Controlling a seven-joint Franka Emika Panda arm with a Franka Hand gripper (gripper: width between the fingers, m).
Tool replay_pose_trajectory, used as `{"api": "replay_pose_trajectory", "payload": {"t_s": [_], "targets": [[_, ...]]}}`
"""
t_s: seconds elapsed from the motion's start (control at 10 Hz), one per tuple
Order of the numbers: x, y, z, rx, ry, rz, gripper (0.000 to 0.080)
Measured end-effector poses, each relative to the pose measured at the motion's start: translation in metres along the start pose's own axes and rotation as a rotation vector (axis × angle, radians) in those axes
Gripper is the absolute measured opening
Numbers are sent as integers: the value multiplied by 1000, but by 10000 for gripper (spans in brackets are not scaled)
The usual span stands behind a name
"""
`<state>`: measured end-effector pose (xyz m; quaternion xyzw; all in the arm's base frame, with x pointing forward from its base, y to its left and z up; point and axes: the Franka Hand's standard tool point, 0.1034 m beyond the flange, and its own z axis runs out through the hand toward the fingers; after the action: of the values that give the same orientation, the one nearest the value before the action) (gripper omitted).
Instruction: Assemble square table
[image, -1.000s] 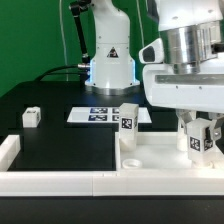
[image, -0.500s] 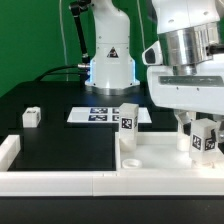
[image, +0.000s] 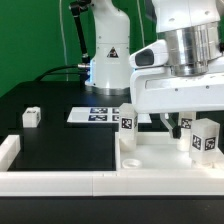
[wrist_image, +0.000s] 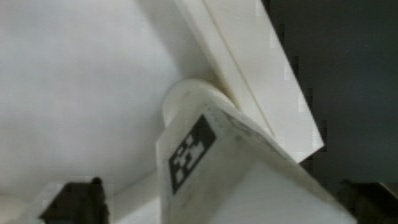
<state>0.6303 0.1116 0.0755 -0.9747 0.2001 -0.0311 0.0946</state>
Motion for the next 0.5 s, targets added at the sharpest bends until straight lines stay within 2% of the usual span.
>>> {"api": "replay_pose_trajectory", "payload": {"t_s": [0.1,0.3,0.5], "targets": [[-4,-7,0,-29,5,-257,649],[-8,-16,-1,-44,10,-454,649],[-7,-13,0,-46,8,-497,649]]}}
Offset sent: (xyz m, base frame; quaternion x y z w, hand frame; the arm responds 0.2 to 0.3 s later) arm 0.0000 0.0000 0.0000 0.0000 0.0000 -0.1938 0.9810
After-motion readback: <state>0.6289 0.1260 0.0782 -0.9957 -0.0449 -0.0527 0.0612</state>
